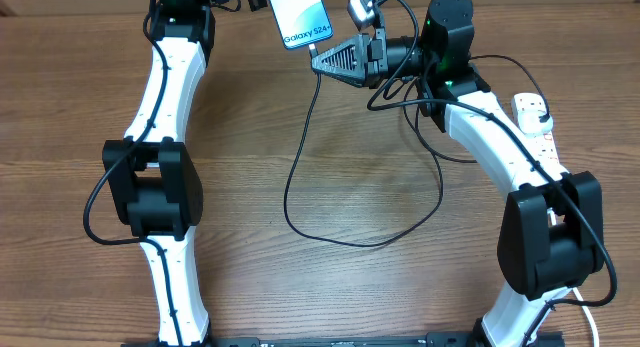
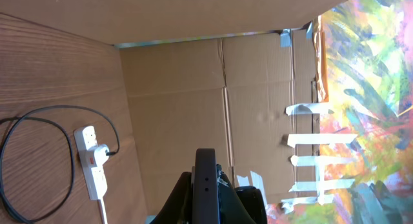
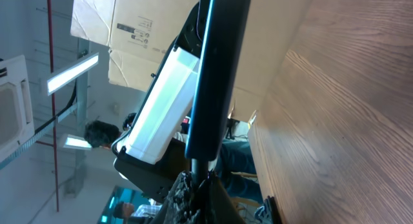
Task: Plug charger to phone and switch on socket
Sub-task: 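Push the connector into the phone's bottom port with the right gripper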
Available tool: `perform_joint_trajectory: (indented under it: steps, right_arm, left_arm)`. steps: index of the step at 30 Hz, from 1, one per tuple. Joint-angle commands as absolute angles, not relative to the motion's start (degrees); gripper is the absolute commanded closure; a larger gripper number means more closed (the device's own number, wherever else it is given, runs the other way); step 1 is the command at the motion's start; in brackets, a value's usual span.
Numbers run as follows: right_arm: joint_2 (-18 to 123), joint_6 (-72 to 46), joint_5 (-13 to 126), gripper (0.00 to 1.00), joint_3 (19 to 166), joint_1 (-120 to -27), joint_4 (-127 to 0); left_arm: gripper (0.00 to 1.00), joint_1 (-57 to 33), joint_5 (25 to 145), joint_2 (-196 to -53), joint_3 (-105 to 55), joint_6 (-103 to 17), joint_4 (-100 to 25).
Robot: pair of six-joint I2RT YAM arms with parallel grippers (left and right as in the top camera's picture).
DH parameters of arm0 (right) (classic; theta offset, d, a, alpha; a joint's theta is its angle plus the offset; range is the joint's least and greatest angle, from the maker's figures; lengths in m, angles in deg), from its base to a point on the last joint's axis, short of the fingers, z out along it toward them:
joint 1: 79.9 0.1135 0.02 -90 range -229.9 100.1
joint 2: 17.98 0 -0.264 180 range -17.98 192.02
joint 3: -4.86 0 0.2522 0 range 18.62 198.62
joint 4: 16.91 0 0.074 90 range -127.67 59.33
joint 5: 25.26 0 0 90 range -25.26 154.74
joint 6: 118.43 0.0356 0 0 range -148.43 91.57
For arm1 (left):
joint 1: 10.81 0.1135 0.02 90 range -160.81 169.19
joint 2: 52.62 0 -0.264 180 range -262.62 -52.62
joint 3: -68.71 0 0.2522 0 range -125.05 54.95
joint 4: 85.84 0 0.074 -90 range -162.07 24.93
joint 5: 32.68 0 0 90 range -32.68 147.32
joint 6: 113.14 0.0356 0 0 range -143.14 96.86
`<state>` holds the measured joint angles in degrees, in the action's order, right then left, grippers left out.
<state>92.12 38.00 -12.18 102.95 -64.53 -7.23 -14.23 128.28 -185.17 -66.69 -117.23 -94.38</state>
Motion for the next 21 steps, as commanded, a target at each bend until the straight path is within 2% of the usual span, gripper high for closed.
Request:
perform_joint_trajectory:
  steps: [1,21]
  right_arm:
    - [90.3,38.2,-11.8,0.96,104.2,-64.5,-6.7]
    - [90.3,38.2,-10.9,0.96,104.2,-64.5,-6.8]
  left_arm:
    - [0.96,-14.9,129.0,-185.2,-67.9,-115.9,-94.9]
    - [0.96,-15.1,129.5,-185.2,-67.9,-115.9,-94.9]
